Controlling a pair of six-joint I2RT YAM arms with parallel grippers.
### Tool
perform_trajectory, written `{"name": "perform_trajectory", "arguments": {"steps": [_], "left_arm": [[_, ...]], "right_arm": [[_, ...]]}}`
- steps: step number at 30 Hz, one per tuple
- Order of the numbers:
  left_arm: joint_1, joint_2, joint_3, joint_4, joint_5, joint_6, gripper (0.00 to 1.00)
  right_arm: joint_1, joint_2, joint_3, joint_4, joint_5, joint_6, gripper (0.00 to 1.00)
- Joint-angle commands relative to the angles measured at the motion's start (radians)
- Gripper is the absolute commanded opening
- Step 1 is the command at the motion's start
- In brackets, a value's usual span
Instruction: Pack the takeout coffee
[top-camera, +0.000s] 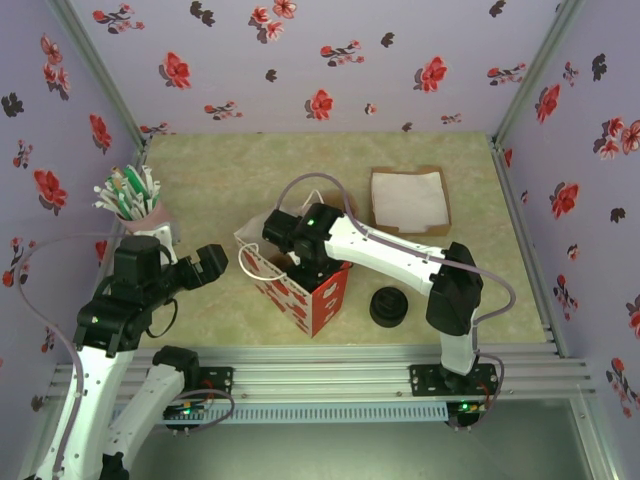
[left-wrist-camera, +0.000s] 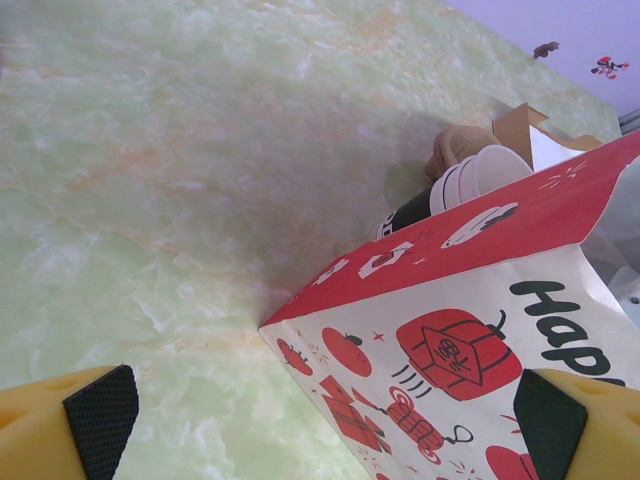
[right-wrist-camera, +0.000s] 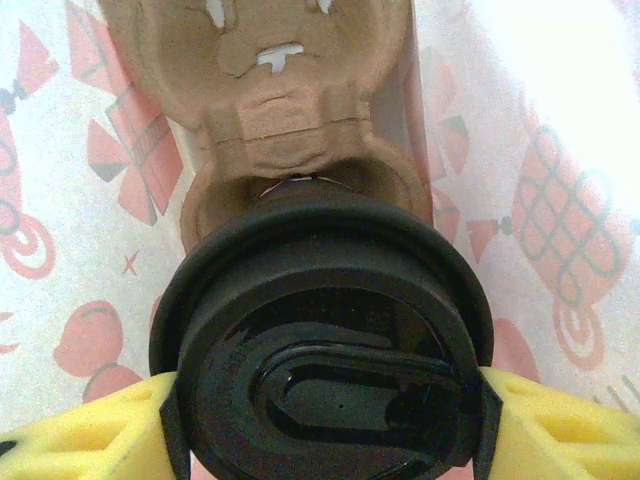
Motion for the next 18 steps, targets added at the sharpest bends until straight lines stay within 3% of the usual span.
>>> {"name": "perform_trajectory", "arguments": {"steps": [1, 18], "left_arm": [[-0.006, -0.003, 0.004, 0.019, -0.014, 0.016, 0.99], [-0.004, -0.001, 0.009, 0.022, -0.013, 0.017, 0.99]], "right_arm": [[-0.009, -0.008, -0.044, 0.006, -0.022, 0.008, 0.66], [-0.012, -0.004, -0.066, 0.031, -0.035, 0.011, 0.66]]}}
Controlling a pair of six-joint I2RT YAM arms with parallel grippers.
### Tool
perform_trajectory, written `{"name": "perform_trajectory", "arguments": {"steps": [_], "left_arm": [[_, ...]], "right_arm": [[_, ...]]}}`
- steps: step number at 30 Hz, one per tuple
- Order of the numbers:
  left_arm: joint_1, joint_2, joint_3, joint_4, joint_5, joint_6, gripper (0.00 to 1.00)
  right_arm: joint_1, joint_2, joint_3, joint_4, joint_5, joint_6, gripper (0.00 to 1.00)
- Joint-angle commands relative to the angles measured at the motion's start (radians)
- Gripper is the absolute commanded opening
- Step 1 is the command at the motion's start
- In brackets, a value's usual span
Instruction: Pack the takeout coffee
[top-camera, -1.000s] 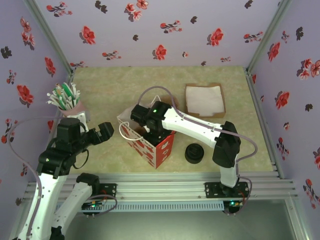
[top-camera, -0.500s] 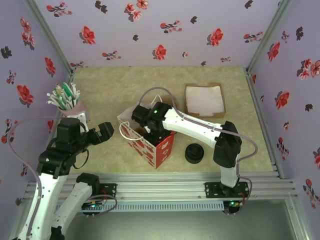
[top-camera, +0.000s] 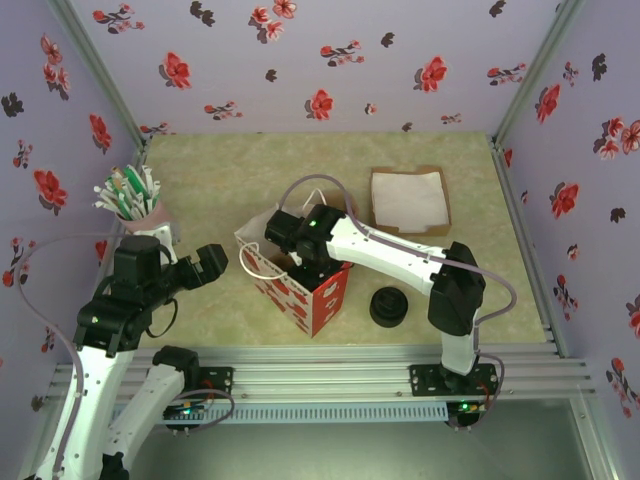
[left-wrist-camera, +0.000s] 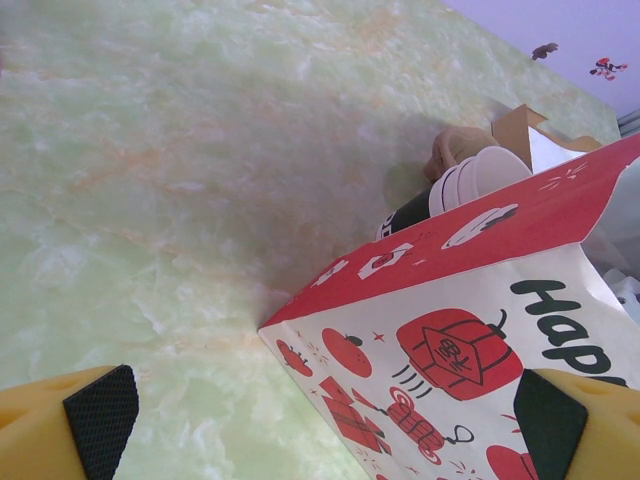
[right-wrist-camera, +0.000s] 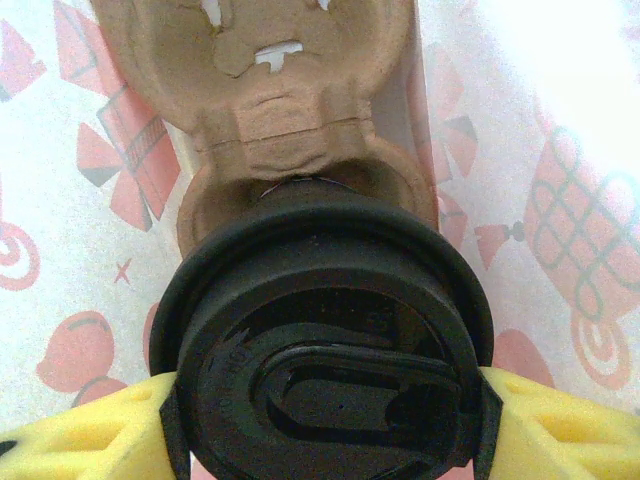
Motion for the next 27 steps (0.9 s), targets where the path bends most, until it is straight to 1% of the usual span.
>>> {"name": "perform_trajectory", "arguments": {"steps": [1, 27], "left_arm": [[-0.006, 0.001, 0.009, 0.020, -0.013, 0.017, 0.99], [-0.006, 0.015, 0.013, 0.027, -0.014, 0.020, 0.99]], "right_arm": [[-0.005, 0.007, -0.031, 0.000, -0.023, 0.010, 0.66], [-0.017, 0.034, -0.097, 0.065, -0.050, 0.009, 0.66]]}}
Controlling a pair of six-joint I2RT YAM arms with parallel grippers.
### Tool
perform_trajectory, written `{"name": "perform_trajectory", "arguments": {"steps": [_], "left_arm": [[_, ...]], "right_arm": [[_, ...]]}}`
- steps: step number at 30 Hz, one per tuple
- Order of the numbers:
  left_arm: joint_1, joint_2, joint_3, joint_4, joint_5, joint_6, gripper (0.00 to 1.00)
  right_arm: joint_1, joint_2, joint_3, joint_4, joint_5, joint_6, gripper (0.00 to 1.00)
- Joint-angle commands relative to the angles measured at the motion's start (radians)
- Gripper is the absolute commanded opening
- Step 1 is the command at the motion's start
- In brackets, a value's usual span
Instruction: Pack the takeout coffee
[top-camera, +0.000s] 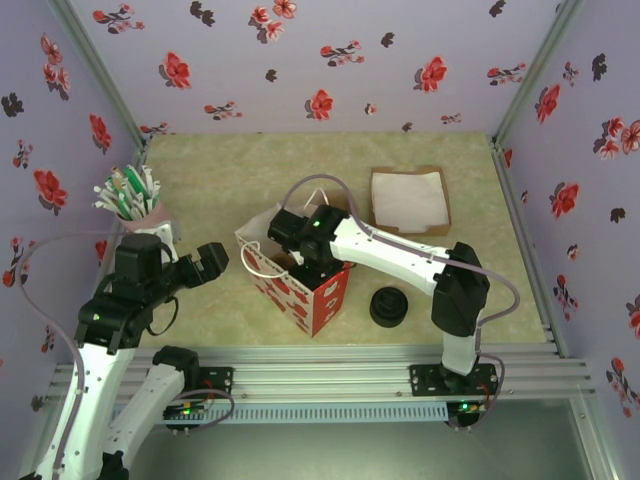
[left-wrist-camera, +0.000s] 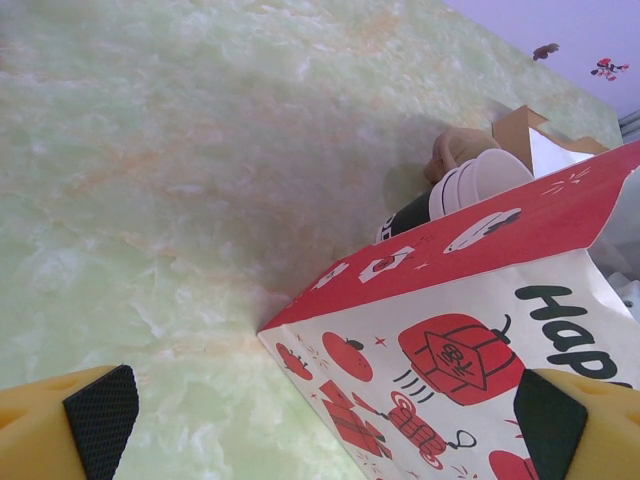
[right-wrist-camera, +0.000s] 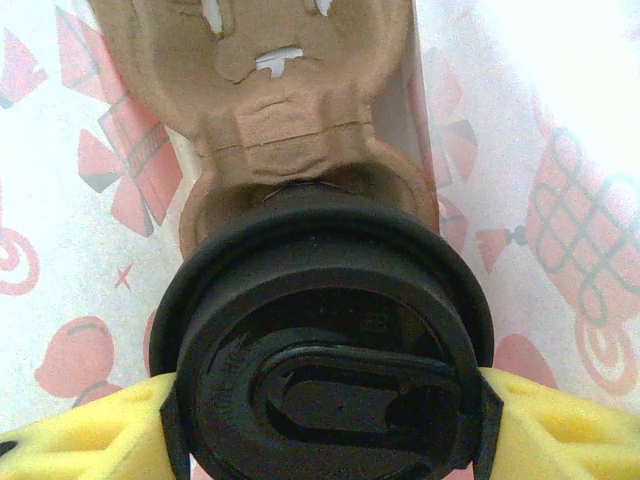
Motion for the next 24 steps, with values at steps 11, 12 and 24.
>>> {"name": "perform_trajectory", "arguments": {"steps": [11, 12, 24], "left_arm": [[-0.005, 0.002, 0.009, 0.017, -0.014, 0.017, 0.99], [-0.006, 0.001, 0.010, 0.017, -0.013, 0.016, 0.99], [-0.004, 0.000, 0.010, 0.017, -0.012, 0.013, 0.99]], "right_arm": [[-0.013, 0.060, -0.088, 0.054, -0.048, 0.009, 0.66], [-0.013, 0.058, -0.089, 0.054, -0.048, 0.009, 0.66], [-0.014, 0.040, -0.100, 0.059, -0.049, 0.016, 0.66]]}}
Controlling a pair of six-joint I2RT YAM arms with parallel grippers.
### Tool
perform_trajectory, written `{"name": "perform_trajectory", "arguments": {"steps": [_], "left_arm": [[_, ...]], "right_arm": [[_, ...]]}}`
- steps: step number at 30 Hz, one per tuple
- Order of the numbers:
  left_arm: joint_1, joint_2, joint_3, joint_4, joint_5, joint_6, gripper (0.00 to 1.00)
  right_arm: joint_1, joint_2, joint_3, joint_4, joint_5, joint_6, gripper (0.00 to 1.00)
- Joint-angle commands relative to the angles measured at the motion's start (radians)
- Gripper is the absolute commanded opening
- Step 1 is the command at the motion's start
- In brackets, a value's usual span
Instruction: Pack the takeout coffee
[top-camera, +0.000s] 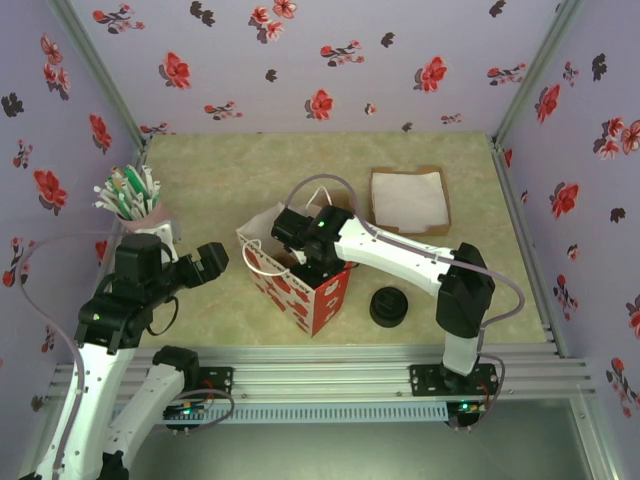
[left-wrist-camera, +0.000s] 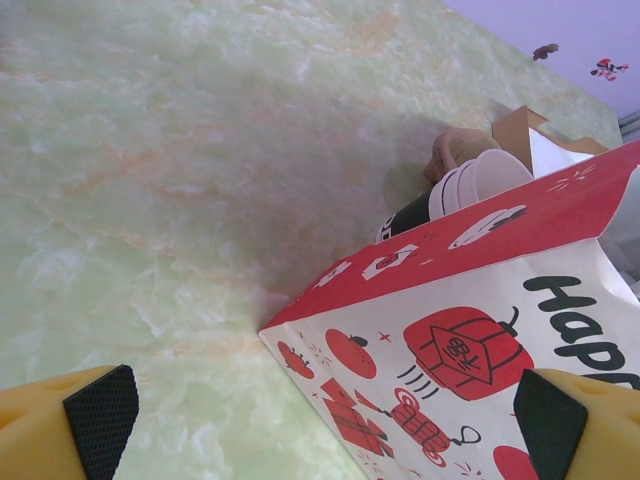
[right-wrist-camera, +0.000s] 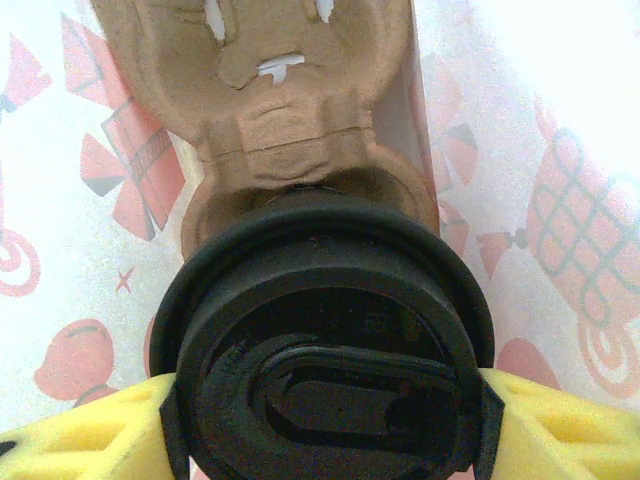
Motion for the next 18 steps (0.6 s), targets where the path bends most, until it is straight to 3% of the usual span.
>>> {"name": "perform_trajectory", "arguments": {"steps": [1, 18], "left_arm": [[-0.006, -0.002, 0.009, 0.015, -0.012, 0.013, 0.99], [-0.005, -0.005, -0.003, 0.023, -0.013, 0.010, 0.99]], "right_arm": [[-0.005, 0.067, -0.055, 0.014, -0.035, 0.018, 0.66], [0.017, 0.060, 0.038, -0.064, 0.017, 0.022, 0.77]]}}
